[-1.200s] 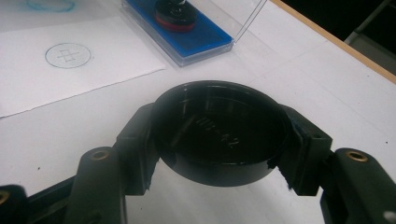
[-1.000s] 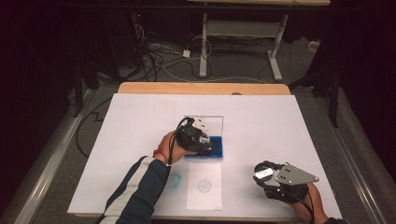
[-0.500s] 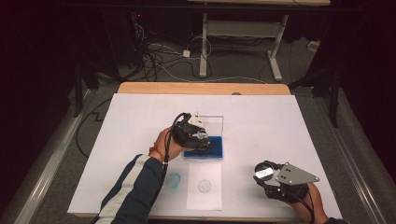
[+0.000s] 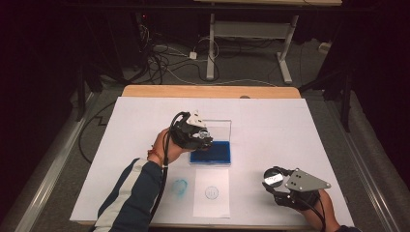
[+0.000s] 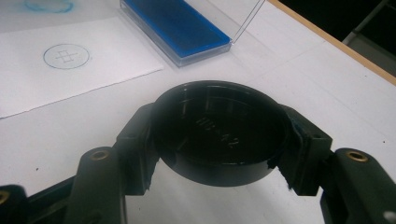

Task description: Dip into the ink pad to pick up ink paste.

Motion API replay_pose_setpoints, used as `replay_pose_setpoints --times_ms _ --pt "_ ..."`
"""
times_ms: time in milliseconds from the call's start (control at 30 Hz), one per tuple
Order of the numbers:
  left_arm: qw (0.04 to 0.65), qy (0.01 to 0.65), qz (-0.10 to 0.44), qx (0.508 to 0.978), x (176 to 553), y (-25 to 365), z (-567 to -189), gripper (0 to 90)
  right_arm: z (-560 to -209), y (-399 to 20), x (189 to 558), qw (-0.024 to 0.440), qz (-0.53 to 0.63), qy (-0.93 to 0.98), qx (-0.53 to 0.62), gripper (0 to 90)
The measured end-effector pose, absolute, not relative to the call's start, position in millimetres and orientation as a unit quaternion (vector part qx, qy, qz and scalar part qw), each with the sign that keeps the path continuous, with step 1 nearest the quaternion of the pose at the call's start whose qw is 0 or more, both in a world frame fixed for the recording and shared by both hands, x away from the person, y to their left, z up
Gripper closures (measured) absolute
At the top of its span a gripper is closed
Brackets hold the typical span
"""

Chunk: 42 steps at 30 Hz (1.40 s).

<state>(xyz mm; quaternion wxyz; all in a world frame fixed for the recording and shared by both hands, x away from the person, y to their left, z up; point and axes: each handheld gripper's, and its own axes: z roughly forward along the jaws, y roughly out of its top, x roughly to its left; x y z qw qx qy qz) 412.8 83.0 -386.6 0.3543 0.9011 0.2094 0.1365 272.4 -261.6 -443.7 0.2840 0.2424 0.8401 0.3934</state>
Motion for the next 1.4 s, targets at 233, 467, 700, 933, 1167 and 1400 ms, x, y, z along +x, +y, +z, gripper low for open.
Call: replay_pose_setpoints --times_ms 233,467,700,933,1167,1400 --pt "0.363 0.208 0.143 0.897 410 87 -378 54.0 -444 -261 272 0.283 0.393 0.841 0.241 38.2" --pt "0.358 0.207 0.152 0.898 409 89 -370 54.1 -444 -261 272 0.283 0.392 0.841 0.241 38.2" --pt "0.363 0.206 0.154 0.896 410 92 -362 54.0 -444 -261 273 0.283 0.391 0.842 0.241 38.2" --pt "0.366 0.202 0.156 0.895 409 91 -354 54.0 -445 -260 273 0.283 0.390 0.843 0.241 38.2" --pt "0.366 0.200 0.157 0.895 410 89 -353 54.0 -445 -261 273 0.283 0.390 0.843 0.241 38.2" --pt "0.366 0.200 0.152 0.896 411 86 -355 54.0 -445 -260 273 0.282 0.389 0.843 0.240 38.2"
